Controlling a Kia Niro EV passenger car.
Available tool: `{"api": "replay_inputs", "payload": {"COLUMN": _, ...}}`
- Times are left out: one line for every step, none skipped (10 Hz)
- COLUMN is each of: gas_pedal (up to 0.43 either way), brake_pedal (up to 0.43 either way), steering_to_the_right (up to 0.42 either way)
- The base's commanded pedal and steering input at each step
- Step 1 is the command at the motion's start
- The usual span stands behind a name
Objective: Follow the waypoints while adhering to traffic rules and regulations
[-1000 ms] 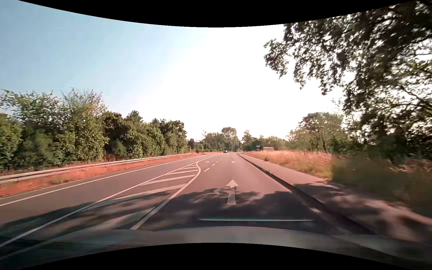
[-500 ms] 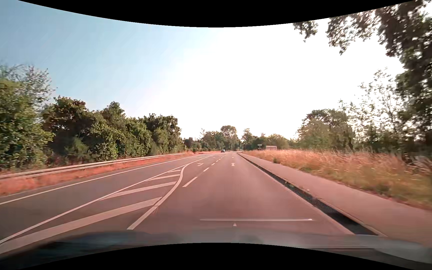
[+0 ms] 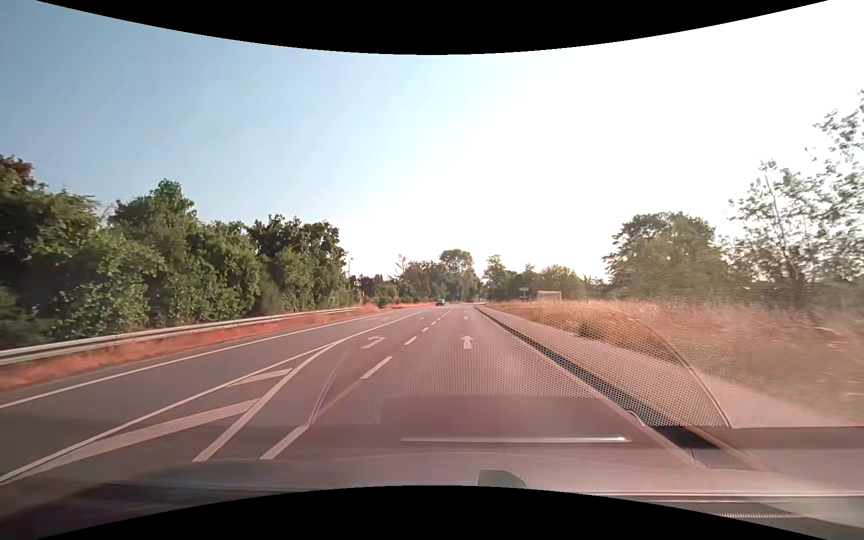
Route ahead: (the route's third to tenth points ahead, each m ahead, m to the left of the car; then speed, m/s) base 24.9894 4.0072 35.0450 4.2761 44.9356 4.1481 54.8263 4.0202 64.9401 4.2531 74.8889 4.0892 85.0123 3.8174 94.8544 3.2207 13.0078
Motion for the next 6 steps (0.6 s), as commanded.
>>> {"api": "replay_inputs", "payload": {"gas_pedal": 0.028, "brake_pedal": 0.000, "steering_to_the_right": -0.002}}
{"api": "replay_inputs", "payload": {"gas_pedal": 0.028, "brake_pedal": 0.000, "steering_to_the_right": -0.002}}
{"api": "replay_inputs", "payload": {"gas_pedal": 0.028, "brake_pedal": 0.000, "steering_to_the_right": -0.002}}
{"api": "replay_inputs", "payload": {"gas_pedal": 0.028, "brake_pedal": 0.000, "steering_to_the_right": -0.002}}
{"api": "replay_inputs", "payload": {"gas_pedal": 0.028, "brake_pedal": 0.000, "steering_to_the_right": -0.002}}
{"api": "replay_inputs", "payload": {"gas_pedal": 0.028, "brake_pedal": 0.000, "steering_to_the_right": -0.002}}
